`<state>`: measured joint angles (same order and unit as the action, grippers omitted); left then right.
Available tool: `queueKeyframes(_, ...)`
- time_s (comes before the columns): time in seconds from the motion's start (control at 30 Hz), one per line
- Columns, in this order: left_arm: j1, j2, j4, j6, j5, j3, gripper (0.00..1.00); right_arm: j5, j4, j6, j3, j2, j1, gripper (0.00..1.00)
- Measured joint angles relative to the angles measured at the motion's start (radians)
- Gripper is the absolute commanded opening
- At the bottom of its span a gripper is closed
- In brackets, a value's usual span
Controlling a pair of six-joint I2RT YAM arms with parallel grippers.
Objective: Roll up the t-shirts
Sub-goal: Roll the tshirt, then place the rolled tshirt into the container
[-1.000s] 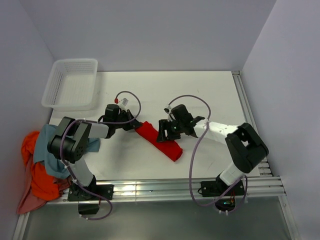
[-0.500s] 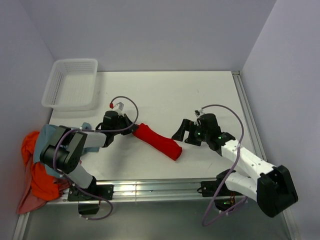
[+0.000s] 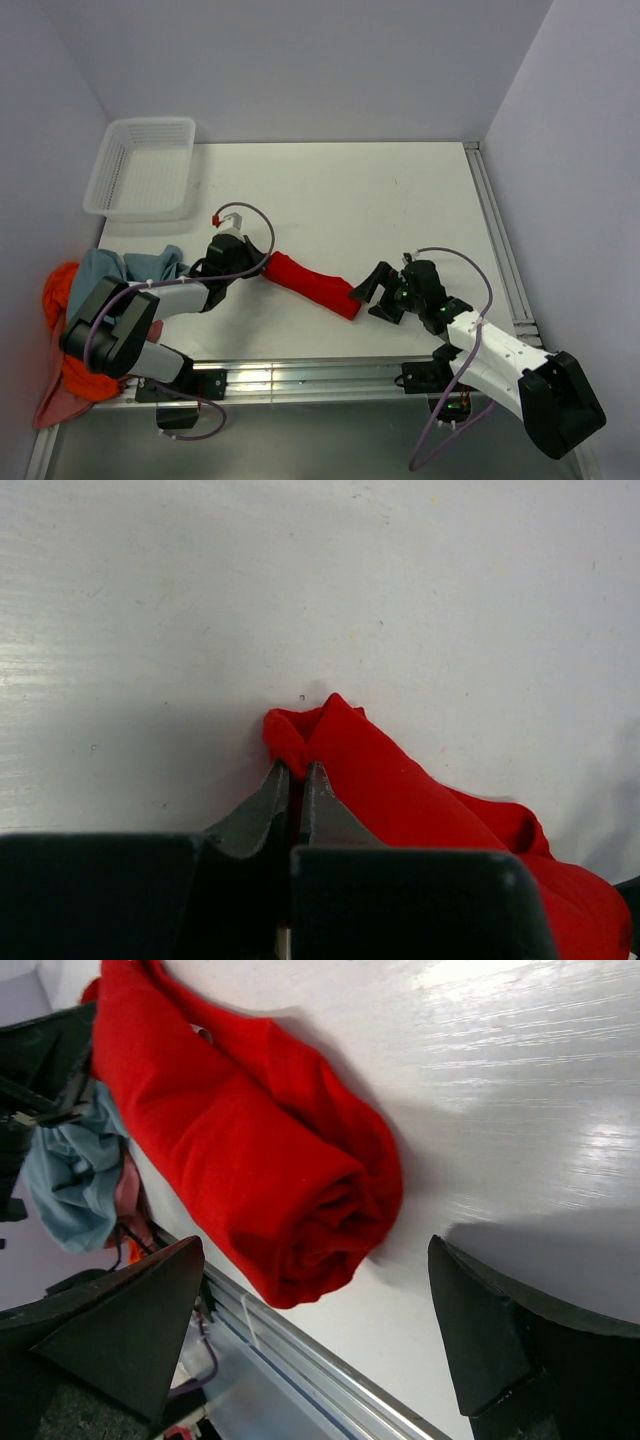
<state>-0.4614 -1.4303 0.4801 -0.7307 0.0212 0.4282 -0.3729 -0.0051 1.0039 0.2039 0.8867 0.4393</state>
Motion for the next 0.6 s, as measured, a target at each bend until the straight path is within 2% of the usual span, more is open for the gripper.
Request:
queueKeyframes(0.37,-0.027,-0.007,-0.044,-0.023,-0.084,0.002,0.00,0.126,0.111,0.104,-0.029,0.036,0.113,0.94)
queueKeyframes(0.6,-0.040,-0.007,-0.053,-0.023,-0.110,0.008,0.00,0.176,0.226,0.162,-0.028,0.126,0.171,0.91)
